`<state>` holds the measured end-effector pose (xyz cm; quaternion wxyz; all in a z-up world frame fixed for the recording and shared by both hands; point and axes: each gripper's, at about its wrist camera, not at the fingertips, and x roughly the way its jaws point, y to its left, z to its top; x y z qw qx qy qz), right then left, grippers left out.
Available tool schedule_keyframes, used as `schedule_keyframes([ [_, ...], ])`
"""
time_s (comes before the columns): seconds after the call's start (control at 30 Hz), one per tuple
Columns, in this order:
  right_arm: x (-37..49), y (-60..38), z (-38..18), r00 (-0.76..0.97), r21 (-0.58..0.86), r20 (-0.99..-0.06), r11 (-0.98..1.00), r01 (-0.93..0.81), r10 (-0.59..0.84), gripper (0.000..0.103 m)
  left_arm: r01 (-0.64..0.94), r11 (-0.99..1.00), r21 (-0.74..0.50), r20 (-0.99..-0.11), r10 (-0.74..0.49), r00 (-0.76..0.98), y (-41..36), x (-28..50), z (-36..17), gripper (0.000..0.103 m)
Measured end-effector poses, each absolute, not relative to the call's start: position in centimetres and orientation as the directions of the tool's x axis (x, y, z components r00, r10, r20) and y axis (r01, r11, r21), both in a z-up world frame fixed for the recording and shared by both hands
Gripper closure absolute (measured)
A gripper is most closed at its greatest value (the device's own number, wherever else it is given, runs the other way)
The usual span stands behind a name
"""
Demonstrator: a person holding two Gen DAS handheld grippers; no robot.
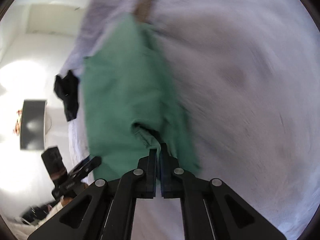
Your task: Fold large clothes
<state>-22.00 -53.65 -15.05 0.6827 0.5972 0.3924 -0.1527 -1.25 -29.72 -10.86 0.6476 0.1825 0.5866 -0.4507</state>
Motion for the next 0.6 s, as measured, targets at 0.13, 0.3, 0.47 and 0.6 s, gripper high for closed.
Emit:
schedule_keyframes([
  [0.13, -22.3, -52.5, -17.8, 0.643, 0.694, -0.719, 0.23, 0.682, 0.264, 0.102, 0.79, 0.538, -0.293, -0.922, -0.377, -0.085, -29.1, -1.5, -11.4, 0.001],
  [0.3, -22.5, -51.8, -16.1, 0.621, 0.671, -0.741, 0.266, 0.692, 0.253, 0.102, 0.806, 0.535, -0.253, -0.932, -0.359, -0.055, -29.2, -2.0, -11.0, 0.001],
  [0.47, -22.6, -51.6, -11.8, 0.617, 0.645, -0.762, 0.316, 0.696, 0.196, 0.098, 0.806, 0.548, -0.224, -0.939, -0.343, -0.028, -29.0, -1.9, -10.7, 0.001],
  [0.6, -22.9, -51.8, -7.7, 0.676, 0.662, -0.729, 0.358, 0.658, 0.105, 0.097, 0.797, 0.561, -0.224, -0.942, -0.336, -0.028, -29.0, -1.9, -10.7, 0.001],
])
